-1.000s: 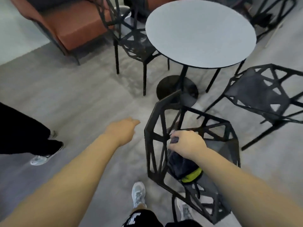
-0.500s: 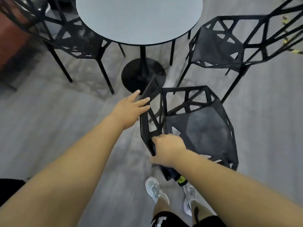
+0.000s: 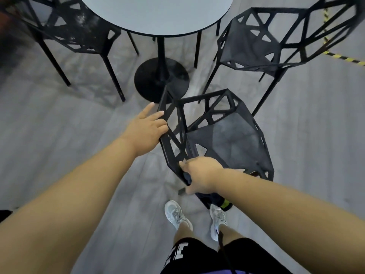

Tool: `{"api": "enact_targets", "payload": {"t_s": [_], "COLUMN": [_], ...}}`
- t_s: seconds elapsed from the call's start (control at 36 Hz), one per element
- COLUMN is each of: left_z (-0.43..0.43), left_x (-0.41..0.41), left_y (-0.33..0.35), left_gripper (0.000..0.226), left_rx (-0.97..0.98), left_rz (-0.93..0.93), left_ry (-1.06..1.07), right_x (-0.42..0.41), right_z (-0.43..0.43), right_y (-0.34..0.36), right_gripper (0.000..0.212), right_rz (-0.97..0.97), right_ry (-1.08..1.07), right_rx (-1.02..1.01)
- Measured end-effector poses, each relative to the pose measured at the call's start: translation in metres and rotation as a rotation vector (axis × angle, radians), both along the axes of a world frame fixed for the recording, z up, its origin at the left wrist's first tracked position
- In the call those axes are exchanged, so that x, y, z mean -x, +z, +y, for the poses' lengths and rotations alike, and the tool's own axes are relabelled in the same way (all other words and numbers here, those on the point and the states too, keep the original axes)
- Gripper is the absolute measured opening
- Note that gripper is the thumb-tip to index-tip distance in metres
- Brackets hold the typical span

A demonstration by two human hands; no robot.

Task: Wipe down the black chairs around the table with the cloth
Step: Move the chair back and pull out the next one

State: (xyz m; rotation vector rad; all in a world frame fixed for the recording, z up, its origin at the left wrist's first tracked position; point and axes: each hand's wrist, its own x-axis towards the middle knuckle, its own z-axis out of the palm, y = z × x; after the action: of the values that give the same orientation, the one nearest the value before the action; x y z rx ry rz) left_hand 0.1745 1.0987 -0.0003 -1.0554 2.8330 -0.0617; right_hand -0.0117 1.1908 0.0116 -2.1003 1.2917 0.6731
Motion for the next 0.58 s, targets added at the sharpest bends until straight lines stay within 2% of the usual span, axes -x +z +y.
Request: {"api": "enact_targets", "payload": {"t_s": [0.11,0.14,0.19,0.25,0.28,0.39,0.47,0.58], "left_z": [0.032,0.041,0.061,0.077,0.084,0.112,0.133,0.161], "left_x": [-0.002,-0.002,-0.004,-0.005,-0.006,0.001,0.010,0.030], "left_y": [-0.003,-0.003,-0.006,-0.007,-0.007,0.000,0.008,0.015], "left_gripper": [0.025,0.024,0.017,0.026,0.028,0.010,0.018,0.027], "left_rx": [0.048,0.068,0.098,0.089,0.081,0.061,0.026,-0.015], "left_rz": [0.108,0.122,0.110,0.062,0.037,-0.023,-0.069,-0.087], "left_ry": [0.034,0.052,0.085,0.130,0.150,0.212,0.251,0.295], "right_x": [0.014,0.017,0.024,0.030,0.033,0.040,0.049,0.071], "right_z": [0.014,0.017,0.022,0.027,0.029,0.035,0.040,0.050], "right_y": [0.004,0.005,0.009,0.014,0.015,0.019,0.023,0.028], "right_gripper": [0.041,0.045,0.067,0.076,0.076,0.077,0.075,0.058], "right_rz": [0.038,0.046,0.056,0.069,0.081,0.125,0.145,0.168], "right_ry": [0.127,0.162,0.219,0.264,0.284,0.368,0.432,0.495], "right_rx": [-0.030,-0.031,-0.030,-0.014,-0.006,0.028,0.056,0.081]}}
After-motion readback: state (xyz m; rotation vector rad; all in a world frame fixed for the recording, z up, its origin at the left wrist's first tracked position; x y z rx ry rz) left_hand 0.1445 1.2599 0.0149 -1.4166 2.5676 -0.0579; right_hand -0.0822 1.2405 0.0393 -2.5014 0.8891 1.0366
